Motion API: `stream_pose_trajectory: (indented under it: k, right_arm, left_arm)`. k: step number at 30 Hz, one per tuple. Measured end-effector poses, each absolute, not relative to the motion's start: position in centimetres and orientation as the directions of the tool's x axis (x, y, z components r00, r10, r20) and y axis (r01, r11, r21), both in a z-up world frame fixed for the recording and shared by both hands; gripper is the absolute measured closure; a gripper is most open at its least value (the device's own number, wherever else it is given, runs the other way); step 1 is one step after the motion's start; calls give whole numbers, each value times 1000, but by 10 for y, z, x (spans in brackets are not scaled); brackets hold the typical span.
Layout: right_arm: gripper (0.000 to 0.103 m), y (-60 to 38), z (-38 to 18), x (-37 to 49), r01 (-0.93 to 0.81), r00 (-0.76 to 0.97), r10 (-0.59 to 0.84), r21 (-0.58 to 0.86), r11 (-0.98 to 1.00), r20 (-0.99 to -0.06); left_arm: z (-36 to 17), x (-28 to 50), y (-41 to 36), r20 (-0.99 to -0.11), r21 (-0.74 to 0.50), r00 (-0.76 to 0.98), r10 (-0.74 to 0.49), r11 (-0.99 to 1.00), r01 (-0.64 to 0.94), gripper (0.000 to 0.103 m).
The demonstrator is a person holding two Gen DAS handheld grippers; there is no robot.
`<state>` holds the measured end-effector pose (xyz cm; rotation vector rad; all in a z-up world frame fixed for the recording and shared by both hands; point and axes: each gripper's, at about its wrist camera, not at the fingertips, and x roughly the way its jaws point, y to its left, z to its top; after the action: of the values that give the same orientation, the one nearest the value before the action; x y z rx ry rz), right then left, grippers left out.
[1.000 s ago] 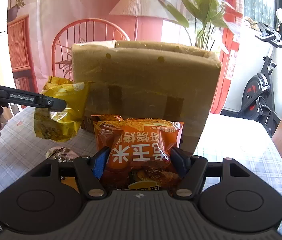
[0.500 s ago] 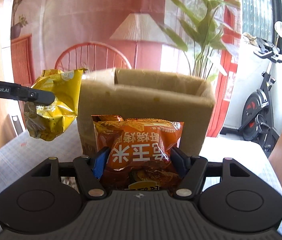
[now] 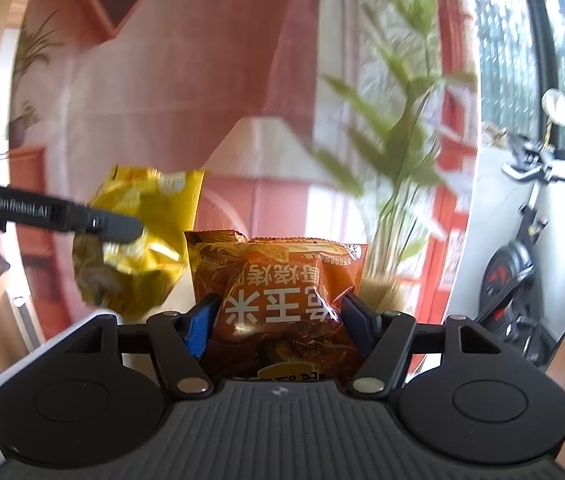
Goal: Organize snacks
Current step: 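Lift both bags into the box and open both tools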
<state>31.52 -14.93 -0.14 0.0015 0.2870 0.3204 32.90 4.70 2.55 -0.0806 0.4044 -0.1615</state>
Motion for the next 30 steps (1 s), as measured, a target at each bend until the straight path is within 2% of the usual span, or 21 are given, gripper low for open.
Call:
stream_pose_trajectory:
  k: [8,14,22,30]
  right_arm:
    - [35,-152,10,394,-236,921,245,66,969,-303]
    - [35,-148,-15,432,-210,899,223,75,975,-378]
    - [35,-144,-39,448,-208,868,218,72,976,-446]
    - [34,-137,-46,453,-207,854,213,67,976,-475]
  left_arm:
    - [15,416,49,-502,-134,853,-143,987,86,42]
    - [-9,439,32,-578,-37,810,-100,995,96,42]
    - [-27,452,41,-626,-43,775,-86,996,76,42]
    - [-40,456,44,-651,-47,755,-84,996,70,41]
